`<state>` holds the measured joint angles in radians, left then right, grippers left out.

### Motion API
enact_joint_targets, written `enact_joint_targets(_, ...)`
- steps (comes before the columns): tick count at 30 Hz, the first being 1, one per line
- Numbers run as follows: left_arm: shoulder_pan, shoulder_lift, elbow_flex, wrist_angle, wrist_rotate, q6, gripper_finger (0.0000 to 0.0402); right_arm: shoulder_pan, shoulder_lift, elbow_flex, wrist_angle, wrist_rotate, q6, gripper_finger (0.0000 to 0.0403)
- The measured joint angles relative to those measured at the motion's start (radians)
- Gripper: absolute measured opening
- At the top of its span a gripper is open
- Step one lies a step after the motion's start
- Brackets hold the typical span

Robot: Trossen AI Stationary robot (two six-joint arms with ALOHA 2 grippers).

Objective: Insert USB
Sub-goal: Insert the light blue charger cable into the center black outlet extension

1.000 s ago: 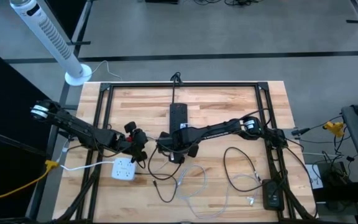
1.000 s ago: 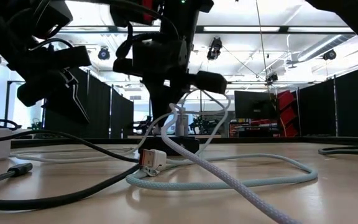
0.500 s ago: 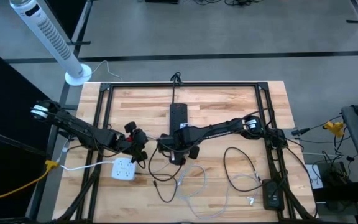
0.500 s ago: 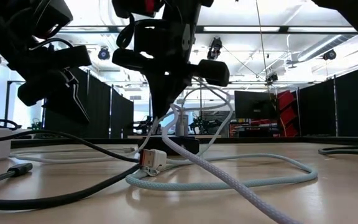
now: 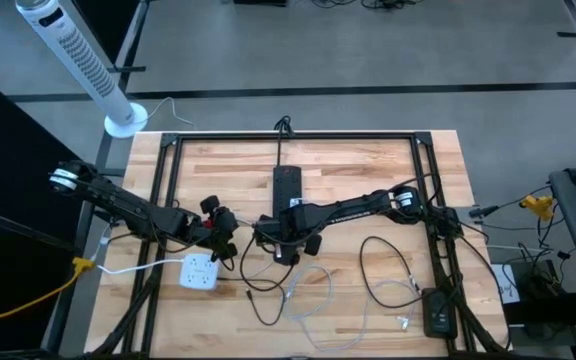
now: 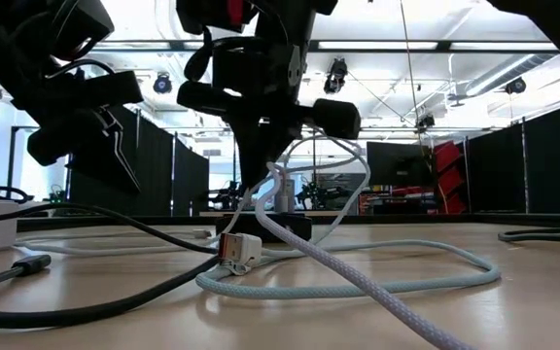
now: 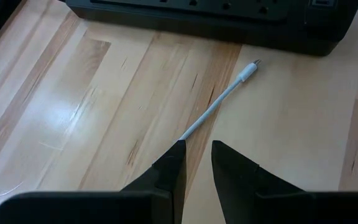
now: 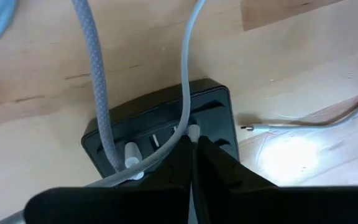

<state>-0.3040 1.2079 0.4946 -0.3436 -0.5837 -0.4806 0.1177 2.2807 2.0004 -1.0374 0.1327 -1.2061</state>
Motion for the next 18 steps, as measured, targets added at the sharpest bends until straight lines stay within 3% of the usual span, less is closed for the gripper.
enact_joint_targets(18, 0.0, 0.0, 0.0, 0.001, 0.0, 0.0, 0.0064, -0.006, 0.0, -0.014, 0.042, 0.001, -0.067, 0.0)
